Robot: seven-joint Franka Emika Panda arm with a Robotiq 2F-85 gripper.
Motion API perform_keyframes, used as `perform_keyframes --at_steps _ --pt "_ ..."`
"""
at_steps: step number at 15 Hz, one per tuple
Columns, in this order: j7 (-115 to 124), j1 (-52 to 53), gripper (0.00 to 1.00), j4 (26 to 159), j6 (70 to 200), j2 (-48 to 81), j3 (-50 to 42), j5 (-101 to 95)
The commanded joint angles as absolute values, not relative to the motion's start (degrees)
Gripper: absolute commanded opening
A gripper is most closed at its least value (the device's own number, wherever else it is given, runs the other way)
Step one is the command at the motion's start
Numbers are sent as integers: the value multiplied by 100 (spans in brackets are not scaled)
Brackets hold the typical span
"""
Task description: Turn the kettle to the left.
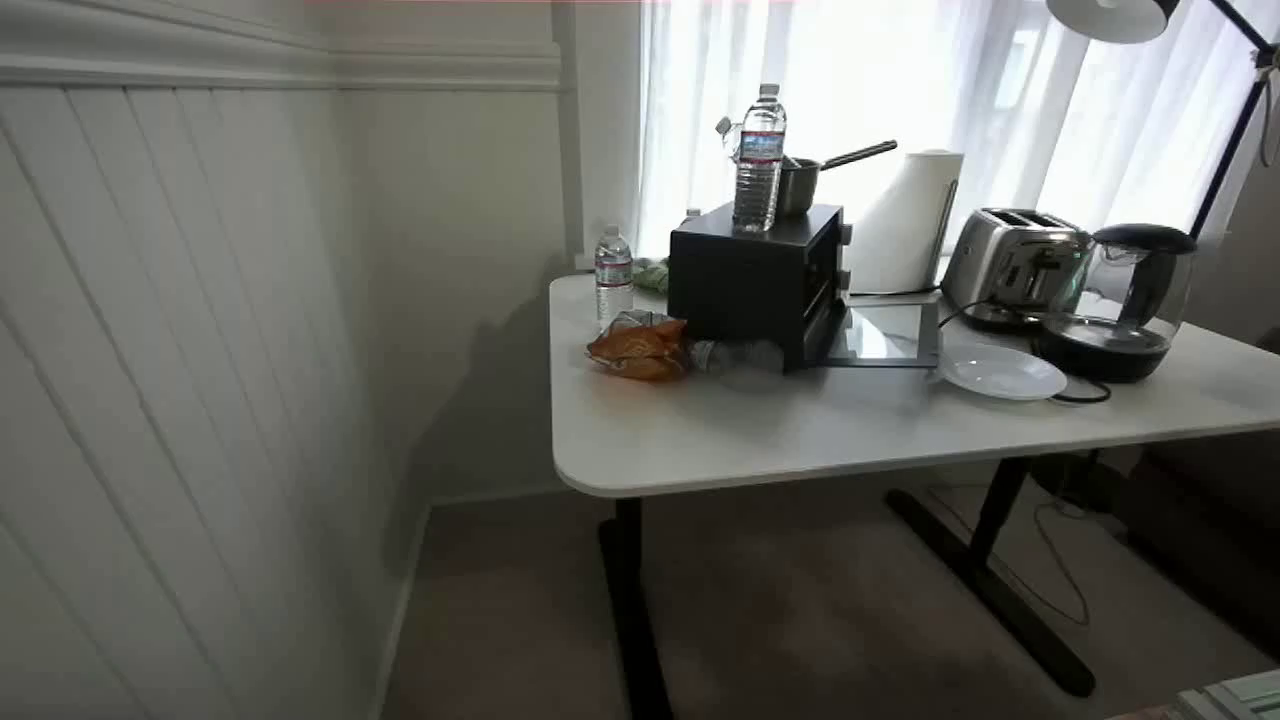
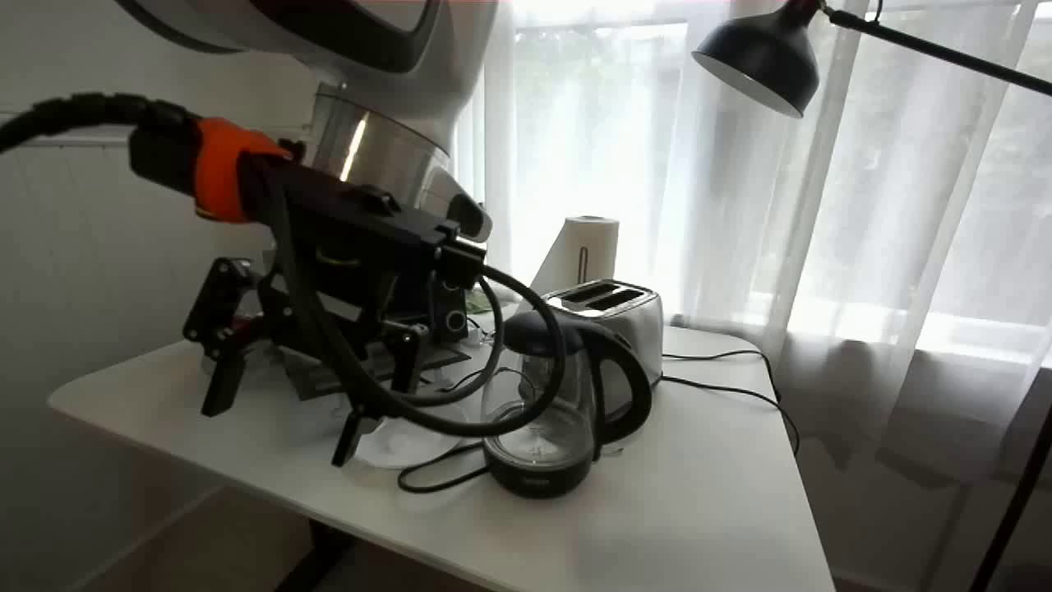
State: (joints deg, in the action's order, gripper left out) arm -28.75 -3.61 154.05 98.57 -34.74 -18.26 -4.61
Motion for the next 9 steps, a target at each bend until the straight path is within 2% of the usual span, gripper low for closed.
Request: perform_keyframes --at_steps 1,6,9 --pt "-2915 -447 100 15399 9851 -3458 -1741 -421" --pt "-2915 -447 100 15399 9851 -3458 -1741 -421" --pt "-2750 -507 100 15088 10716 -3254 -1769 -438"
